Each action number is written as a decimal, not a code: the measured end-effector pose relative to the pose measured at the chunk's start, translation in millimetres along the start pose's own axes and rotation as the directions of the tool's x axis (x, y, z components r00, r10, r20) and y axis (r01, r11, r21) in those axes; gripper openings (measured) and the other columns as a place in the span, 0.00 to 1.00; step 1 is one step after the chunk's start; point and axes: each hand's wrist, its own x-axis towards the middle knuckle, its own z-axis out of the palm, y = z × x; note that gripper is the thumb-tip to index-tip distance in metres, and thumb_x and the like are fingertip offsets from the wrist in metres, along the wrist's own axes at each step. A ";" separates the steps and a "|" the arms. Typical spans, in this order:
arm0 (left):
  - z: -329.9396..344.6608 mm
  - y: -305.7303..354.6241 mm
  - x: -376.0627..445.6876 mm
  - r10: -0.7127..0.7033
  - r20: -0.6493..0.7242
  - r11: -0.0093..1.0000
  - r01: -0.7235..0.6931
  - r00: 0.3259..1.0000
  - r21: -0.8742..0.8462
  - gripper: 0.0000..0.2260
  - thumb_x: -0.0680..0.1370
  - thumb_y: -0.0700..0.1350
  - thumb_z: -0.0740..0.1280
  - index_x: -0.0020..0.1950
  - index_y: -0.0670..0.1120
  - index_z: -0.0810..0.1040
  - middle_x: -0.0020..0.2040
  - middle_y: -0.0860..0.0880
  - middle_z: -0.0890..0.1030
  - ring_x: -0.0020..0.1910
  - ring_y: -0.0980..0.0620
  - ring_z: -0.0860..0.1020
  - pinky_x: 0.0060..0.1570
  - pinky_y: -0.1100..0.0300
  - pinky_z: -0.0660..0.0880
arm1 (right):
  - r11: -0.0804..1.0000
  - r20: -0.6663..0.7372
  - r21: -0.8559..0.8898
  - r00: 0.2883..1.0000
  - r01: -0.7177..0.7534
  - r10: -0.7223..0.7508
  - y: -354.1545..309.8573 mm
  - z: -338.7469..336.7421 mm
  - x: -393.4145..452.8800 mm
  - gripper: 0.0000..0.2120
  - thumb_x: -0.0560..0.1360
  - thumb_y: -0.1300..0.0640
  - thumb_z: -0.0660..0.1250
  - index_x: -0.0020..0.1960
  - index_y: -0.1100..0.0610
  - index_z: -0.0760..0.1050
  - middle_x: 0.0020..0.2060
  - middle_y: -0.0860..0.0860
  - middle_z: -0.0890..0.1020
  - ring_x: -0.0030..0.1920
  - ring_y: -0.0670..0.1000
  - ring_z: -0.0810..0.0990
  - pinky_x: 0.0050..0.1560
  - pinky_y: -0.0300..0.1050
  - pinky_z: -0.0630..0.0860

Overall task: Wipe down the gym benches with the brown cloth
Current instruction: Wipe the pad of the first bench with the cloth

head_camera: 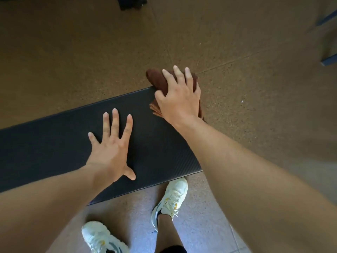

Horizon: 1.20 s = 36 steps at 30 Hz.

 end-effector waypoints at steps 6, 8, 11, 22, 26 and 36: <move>1.1 1.5 -1.1 0.014 -0.032 1.000 -0.014 0.999 -0.001 0.75 0.59 0.65 0.82 0.74 0.49 0.18 0.72 0.41 0.17 0.74 0.37 0.22 0.74 0.27 0.50 | 0.974 -0.037 0.169 0.986 -0.152 0.161 67.1 10.1 -129.0 0.37 0.80 0.47 0.64 0.84 0.38 0.52 0.85 0.39 0.45 0.85 0.50 0.49 0.74 0.54 0.71; 0.9 1.8 -1.2 0.013 -0.038 1.000 -0.013 0.999 -0.008 0.76 0.59 0.65 0.82 0.74 0.49 0.18 0.73 0.41 0.17 0.74 0.37 0.22 0.74 0.27 0.50 | 0.938 0.015 0.234 0.965 -0.257 0.261 79.8 15.5 -183.1 0.41 0.80 0.50 0.67 0.82 0.31 0.46 0.82 0.32 0.41 0.82 0.48 0.61 0.58 0.43 0.79; 1.1 2.4 -1.7 0.007 -0.059 1.000 -0.008 0.998 -0.017 0.76 0.59 0.64 0.82 0.75 0.49 0.19 0.73 0.40 0.18 0.75 0.36 0.23 0.74 0.27 0.49 | 0.866 0.127 0.281 0.911 -0.413 0.393 82.7 21.9 -229.8 0.44 0.81 0.49 0.68 0.76 0.24 0.38 0.83 0.32 0.46 0.73 0.47 0.72 0.52 0.35 0.77; 44.9 -8.9 -59.3 0.195 -0.568 0.627 -0.547 0.800 -0.555 0.29 0.78 0.54 0.72 0.78 0.54 0.68 0.82 0.54 0.61 0.82 0.59 0.49 0.81 0.52 0.55 | -0.591 0.643 0.711 0.694 -0.382 0.324 -54.2 -29.7 -240.8 0.23 0.81 0.55 0.58 0.67 0.67 0.80 0.62 0.62 0.84 0.63 0.64 0.82 0.71 0.65 0.74; 60.8 -5.2 -114.9 0.056 -0.585 0.407 -0.553 0.809 -0.727 0.25 0.78 0.63 0.62 0.72 0.57 0.76 0.75 0.64 0.69 0.78 0.67 0.56 0.77 0.66 0.56 | -0.575 0.628 0.698 0.752 -0.427 0.203 -89.4 -30.8 -236.1 0.24 0.83 0.49 0.57 0.65 0.63 0.83 0.65 0.62 0.83 0.66 0.59 0.83 0.73 0.56 0.75; 59.5 -41.4 -145.0 0.043 -0.386 -0.035 -0.384 0.922 -0.922 0.19 0.83 0.56 0.59 0.74 0.59 0.73 0.69 0.61 0.78 0.71 0.61 0.73 0.72 0.52 0.70 | 0.068 0.491 0.850 0.833 -0.522 0.256 -148.5 -6.1 -249.3 0.20 0.72 0.44 0.69 0.60 0.50 0.83 0.49 0.50 0.90 0.52 0.46 0.88 0.52 0.42 0.83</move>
